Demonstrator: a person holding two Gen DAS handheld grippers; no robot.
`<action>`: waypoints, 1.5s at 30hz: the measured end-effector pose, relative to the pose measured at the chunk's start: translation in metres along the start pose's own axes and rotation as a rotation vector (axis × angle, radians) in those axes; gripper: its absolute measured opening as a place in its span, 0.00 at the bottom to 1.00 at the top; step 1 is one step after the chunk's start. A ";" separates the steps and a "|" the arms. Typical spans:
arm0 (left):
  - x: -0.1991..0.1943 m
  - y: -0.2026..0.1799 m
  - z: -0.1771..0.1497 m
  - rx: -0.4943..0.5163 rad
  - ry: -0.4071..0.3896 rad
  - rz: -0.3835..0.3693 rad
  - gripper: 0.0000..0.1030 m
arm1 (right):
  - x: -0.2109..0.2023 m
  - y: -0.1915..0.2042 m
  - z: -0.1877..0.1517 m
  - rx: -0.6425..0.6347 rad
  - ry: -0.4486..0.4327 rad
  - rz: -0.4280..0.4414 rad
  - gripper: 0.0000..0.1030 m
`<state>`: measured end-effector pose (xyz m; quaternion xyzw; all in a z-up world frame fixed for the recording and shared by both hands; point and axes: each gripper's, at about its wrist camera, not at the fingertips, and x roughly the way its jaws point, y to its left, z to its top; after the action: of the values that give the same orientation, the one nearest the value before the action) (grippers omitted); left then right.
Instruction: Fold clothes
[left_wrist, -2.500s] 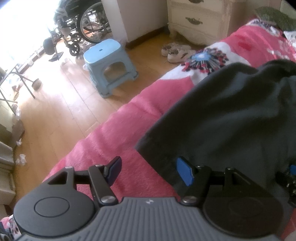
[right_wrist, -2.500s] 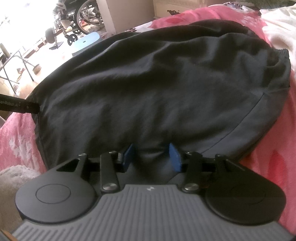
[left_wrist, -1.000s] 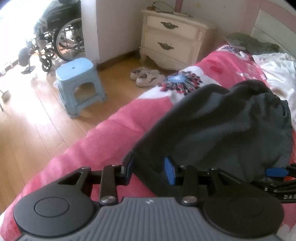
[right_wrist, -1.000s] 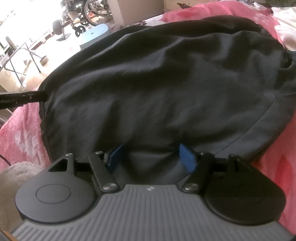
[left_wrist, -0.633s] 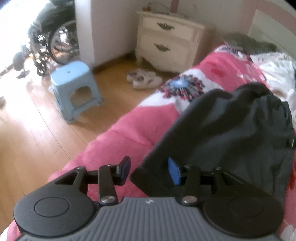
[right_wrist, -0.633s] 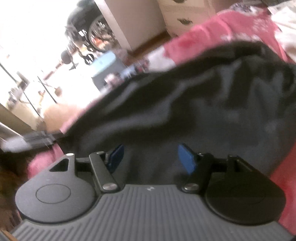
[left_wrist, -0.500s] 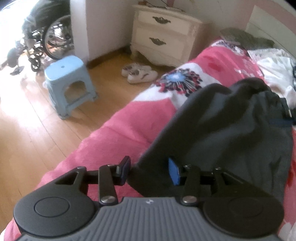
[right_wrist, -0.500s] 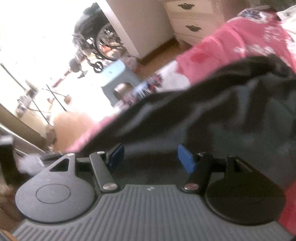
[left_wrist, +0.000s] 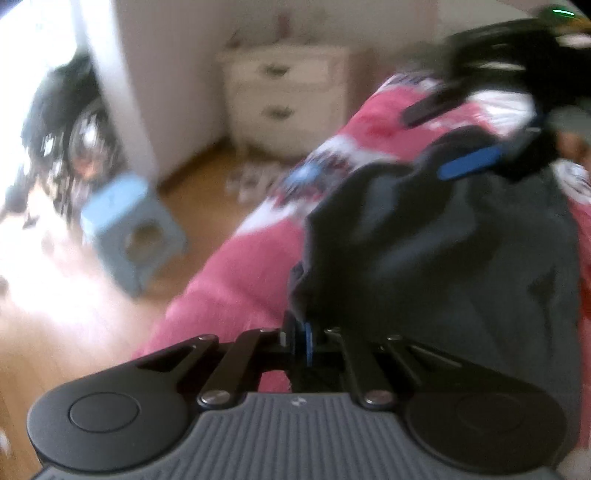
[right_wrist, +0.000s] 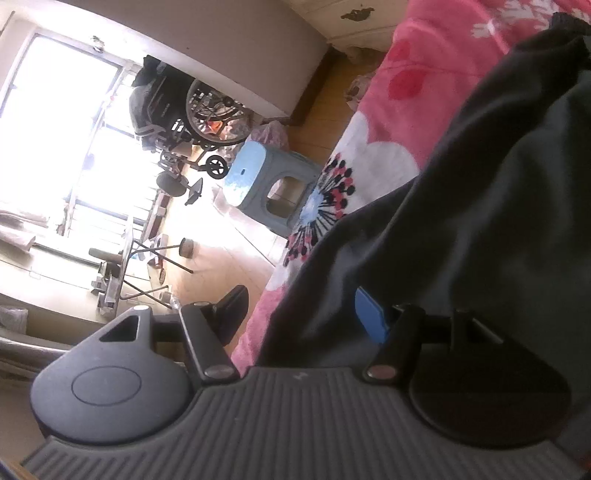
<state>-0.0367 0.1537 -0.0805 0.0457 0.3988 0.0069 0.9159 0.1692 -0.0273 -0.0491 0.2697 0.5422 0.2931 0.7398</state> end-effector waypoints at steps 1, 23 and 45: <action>-0.008 -0.005 -0.001 0.035 -0.033 -0.027 0.05 | -0.001 0.000 0.001 -0.006 0.002 -0.007 0.62; -0.036 -0.073 -0.025 0.570 -0.223 -0.169 0.05 | 0.037 0.079 -0.004 -0.584 0.156 -0.394 0.62; -0.026 -0.084 -0.042 0.689 -0.166 -0.252 0.05 | -0.052 -0.064 -0.063 -0.056 -0.117 -0.256 0.10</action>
<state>-0.0871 0.0723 -0.0976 0.3024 0.3046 -0.2440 0.8696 0.1050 -0.1039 -0.0781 0.1941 0.5198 0.1951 0.8088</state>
